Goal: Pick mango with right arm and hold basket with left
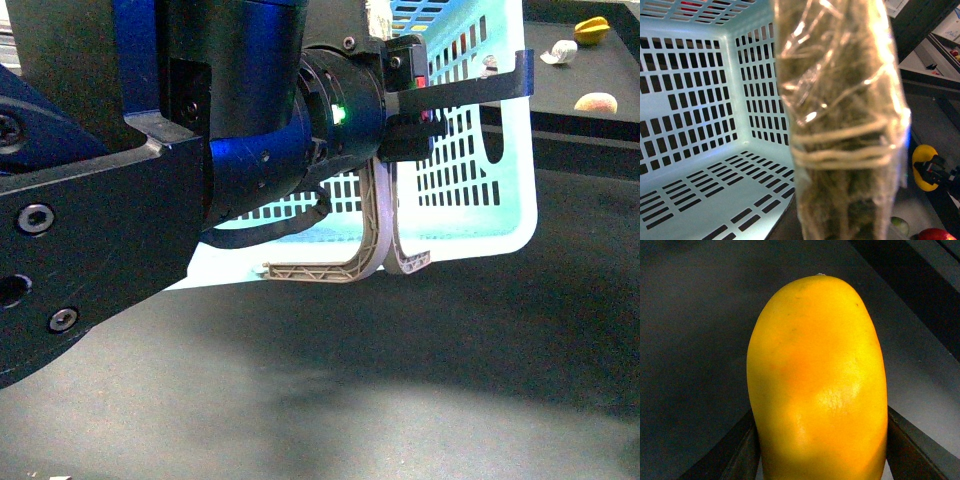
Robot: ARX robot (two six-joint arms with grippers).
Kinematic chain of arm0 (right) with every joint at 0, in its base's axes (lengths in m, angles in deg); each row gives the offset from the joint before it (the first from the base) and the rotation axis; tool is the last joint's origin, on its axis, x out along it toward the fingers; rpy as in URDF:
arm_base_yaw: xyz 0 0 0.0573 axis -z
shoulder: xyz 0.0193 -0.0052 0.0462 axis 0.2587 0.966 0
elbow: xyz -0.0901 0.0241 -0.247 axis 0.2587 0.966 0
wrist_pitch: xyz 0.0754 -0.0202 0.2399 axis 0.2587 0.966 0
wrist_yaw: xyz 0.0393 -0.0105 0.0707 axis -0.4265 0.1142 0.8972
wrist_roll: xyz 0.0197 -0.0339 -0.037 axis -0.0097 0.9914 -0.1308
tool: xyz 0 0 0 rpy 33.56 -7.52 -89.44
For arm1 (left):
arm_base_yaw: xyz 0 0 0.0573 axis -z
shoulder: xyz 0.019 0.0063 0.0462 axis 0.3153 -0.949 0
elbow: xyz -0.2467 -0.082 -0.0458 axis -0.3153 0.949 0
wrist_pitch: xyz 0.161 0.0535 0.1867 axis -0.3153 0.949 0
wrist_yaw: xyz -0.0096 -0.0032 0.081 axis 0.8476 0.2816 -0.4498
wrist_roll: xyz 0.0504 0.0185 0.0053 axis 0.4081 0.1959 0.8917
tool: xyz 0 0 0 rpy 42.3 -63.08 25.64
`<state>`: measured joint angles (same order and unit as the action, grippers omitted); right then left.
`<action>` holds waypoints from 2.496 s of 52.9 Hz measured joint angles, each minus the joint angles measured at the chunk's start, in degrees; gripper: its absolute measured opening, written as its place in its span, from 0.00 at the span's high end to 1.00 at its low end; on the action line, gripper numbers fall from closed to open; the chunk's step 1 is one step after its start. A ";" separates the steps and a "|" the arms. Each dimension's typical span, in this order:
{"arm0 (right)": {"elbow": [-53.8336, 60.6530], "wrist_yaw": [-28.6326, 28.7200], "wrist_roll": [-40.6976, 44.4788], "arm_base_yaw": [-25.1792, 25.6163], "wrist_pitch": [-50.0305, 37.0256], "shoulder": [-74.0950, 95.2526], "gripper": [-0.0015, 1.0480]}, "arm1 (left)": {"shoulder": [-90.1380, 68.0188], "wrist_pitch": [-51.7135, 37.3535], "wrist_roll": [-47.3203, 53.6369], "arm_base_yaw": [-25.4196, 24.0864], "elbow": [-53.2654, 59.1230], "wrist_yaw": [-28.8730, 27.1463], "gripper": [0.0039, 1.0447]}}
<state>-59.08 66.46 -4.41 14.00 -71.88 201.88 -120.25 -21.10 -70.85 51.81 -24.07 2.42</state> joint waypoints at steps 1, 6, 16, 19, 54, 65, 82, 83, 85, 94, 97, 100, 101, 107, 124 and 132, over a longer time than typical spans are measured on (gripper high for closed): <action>0.48 0.44 -0.11 -0.20 0.24 -0.94 0.43 | 0.00 0.00 0.00 0.00 0.00 0.00 0.96; 4.09 3.30 -0.61 -1.95 1.86 -7.63 0.43 | 0.00 0.00 0.00 0.00 0.00 -0.02 0.96; 10.05 6.29 -1.01 -6.08 5.29 -20.72 0.43 | 0.00 0.00 0.00 0.00 0.00 -0.02 0.96; 11.80 7.54 -1.09 -8.13 7.45 -26.58 0.43 | 0.00 0.00 0.00 0.00 0.00 0.00 0.96; 11.82 3.69 -2.10 -37.83 20.59 -49.99 0.43 | 0.00 0.00 -0.02 0.00 0.00 0.00 0.96; 9.42 0.85 -2.49 -45.42 19.06 -44.37 0.43 | 0.00 0.00 0.07 0.00 0.00 0.02 0.96; 3.80 -1.86 -3.78 -47.84 17.84 -34.42 0.43 | 0.00 0.00 0.02 0.00 0.00 -0.02 0.96; 3.56 -1.92 -3.82 -47.84 17.81 -33.97 0.43 | 0.00 0.00 0.02 0.00 0.00 -0.02 0.96; 2.71 -2.12 -4.13 -47.82 17.75 -32.61 0.43 | 0.00 0.00 0.02 0.00 0.00 -0.02 0.96; -0.50 -2.84 -5.31 -47.32 17.77 -28.02 0.43 | 0.00 0.00 0.04 0.00 0.00 -0.04 0.96; -1.62 -3.13 -5.57 -47.15 17.84 -26.58 0.43 | 0.00 0.00 0.04 0.00 0.00 -0.02 0.96; -2.84 -3.39 -5.73 -46.97 17.86 -25.00 0.43 | 0.00 0.00 0.02 0.00 0.00 -0.02 0.96; -3.23 -3.52 -5.77 -46.90 17.86 -24.48 0.43 | 0.00 0.00 0.02 0.00 0.00 -0.02 0.96; -4.76 -3.78 -6.10 -46.84 17.75 -22.47 0.43 | 0.00 0.00 0.04 0.00 0.00 -0.09 0.96; -5.64 -4.07 -6.21 -46.75 15.96 -21.14 0.20 | 0.00 0.00 0.04 -0.04 0.00 -0.37 0.96; -5.38 -3.28 -6.71 -46.75 15.19 -22.05 0.06 | 0.00 0.04 0.11 -0.04 0.00 -0.17 0.96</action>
<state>-64.46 63.18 -11.12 -32.75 -56.69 179.82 -120.25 -21.06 -70.74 51.77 -24.07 2.24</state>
